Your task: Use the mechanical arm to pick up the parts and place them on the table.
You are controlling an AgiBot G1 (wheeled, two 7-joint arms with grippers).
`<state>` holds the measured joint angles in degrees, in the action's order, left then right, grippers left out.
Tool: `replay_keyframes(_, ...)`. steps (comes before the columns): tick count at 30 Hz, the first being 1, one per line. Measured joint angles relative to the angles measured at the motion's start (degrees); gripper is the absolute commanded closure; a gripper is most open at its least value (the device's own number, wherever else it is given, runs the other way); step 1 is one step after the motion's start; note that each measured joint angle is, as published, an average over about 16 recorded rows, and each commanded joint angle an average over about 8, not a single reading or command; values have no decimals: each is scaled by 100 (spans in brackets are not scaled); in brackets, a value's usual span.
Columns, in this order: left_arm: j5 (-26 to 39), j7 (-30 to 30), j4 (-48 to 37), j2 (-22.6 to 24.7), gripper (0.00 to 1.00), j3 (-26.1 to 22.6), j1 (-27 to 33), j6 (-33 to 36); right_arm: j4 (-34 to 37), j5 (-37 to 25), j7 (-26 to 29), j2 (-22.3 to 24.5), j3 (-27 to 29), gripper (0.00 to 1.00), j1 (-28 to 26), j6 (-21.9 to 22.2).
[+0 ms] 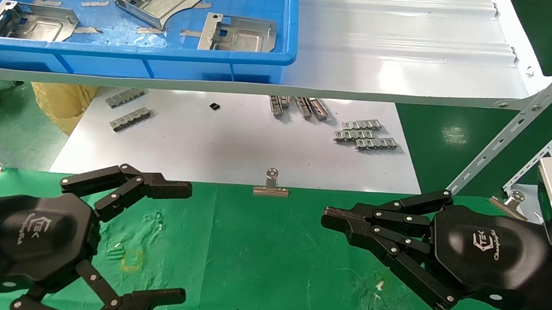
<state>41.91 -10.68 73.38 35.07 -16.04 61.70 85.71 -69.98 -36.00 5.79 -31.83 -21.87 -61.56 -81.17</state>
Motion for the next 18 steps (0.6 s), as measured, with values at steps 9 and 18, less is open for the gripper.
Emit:
replay_keyframes(9, 6, -82, 2, 20, 0, -9, 70, -53, 0, 0, 0, 0, 0, 95, 0, 0)
replay_keyframes(18, 256, -410, -184, 217, 0, -116, 824, -229, 0, 0, 0, 0, 0, 0, 0, 0)
